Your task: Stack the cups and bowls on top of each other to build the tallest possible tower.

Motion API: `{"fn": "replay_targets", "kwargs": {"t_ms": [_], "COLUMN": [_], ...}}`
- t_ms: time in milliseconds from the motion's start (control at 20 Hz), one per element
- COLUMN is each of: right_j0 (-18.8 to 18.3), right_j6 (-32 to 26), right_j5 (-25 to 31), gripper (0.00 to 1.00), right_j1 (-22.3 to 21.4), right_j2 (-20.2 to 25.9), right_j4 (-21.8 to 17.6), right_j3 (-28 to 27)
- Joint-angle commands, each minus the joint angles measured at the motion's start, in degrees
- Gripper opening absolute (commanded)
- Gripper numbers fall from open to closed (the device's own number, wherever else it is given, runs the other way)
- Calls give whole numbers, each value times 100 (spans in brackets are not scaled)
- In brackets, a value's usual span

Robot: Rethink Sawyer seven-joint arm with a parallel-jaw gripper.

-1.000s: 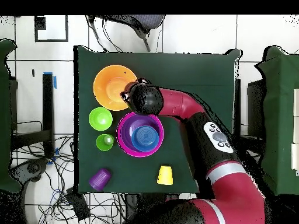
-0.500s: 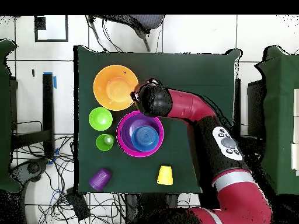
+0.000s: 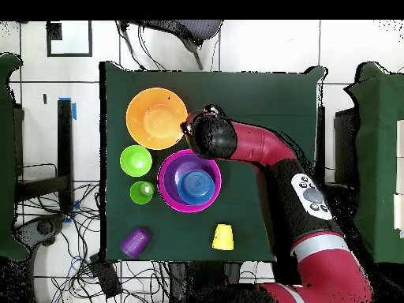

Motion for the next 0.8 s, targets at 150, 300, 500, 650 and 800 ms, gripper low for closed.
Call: {"fn": "replay_targets", "kwargs": {"t_ms": [150,300,500,650,800], "right_j0": [-425,-610,-661,-418,-522], "right_j6": [1087,1208,1244,1414,1472], "right_j5": [-733,-1068,-1165,-869,-847], "gripper": [100,100,100,100,100], "right_j1": [278,277,339,377,332], "right_j2": [591,847,894,540,640], "right_j4": [-52,-24,-36,141,183], "right_j3": [630,781,810,704,888]}}
